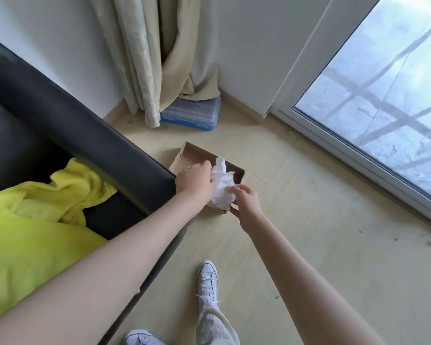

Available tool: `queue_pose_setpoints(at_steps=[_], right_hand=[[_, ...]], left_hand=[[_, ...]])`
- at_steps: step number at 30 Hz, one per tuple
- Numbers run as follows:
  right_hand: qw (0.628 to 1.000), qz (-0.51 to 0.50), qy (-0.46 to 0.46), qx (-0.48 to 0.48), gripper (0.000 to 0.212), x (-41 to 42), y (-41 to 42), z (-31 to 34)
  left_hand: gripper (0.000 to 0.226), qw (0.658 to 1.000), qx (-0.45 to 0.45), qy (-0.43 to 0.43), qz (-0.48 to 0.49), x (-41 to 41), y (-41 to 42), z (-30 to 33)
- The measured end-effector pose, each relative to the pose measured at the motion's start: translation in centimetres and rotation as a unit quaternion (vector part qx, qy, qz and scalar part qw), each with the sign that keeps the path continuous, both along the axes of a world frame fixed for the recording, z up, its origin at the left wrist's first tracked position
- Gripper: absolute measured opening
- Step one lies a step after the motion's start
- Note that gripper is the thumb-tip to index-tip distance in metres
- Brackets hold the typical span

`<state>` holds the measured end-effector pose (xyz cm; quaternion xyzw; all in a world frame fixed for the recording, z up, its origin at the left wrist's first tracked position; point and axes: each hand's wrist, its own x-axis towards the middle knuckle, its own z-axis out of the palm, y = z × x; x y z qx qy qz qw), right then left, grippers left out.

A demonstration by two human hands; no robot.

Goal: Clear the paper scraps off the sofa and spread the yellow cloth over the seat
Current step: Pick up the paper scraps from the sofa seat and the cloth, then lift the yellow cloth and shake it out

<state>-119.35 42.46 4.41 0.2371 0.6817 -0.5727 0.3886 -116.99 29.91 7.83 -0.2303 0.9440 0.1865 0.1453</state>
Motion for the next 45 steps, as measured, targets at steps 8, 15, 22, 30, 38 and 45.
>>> queue_pose_setpoints(at_steps=[8, 15, 22, 30, 38, 45], right_hand=[[0.993, -0.030, -0.111, 0.034, 0.024, -2.3, 0.9, -5.1], [0.992, 0.000, -0.121, 0.042, 0.019, -4.9, -0.8, -8.0], [0.991, 0.012, -0.122, 0.059, 0.023, -6.4, -3.4, -10.2], [0.988, 0.012, -0.124, 0.088, 0.032, -6.8, -4.8, -10.9], [0.987, 0.056, -0.104, 0.107, 0.032, -5.9, -6.4, -9.9], [0.987, 0.091, 0.006, 0.131, 0.031, -4.5, -10.0, -5.7]], left_hand=[[0.028, 0.978, -0.037, -0.202, -0.033, -4.0, 1.1, -6.4], [0.033, 0.967, 0.012, -0.255, 0.004, -7.3, -0.7, -9.8], [0.030, 0.956, 0.065, -0.279, 0.067, -8.9, -3.0, -11.6], [0.031, 0.962, 0.061, -0.260, 0.059, -8.0, -5.5, -11.2], [0.027, 0.983, 0.056, -0.166, 0.060, -6.5, -8.3, -9.0], [0.025, 0.998, 0.025, -0.018, 0.050, -4.7, -9.2, -3.9]])
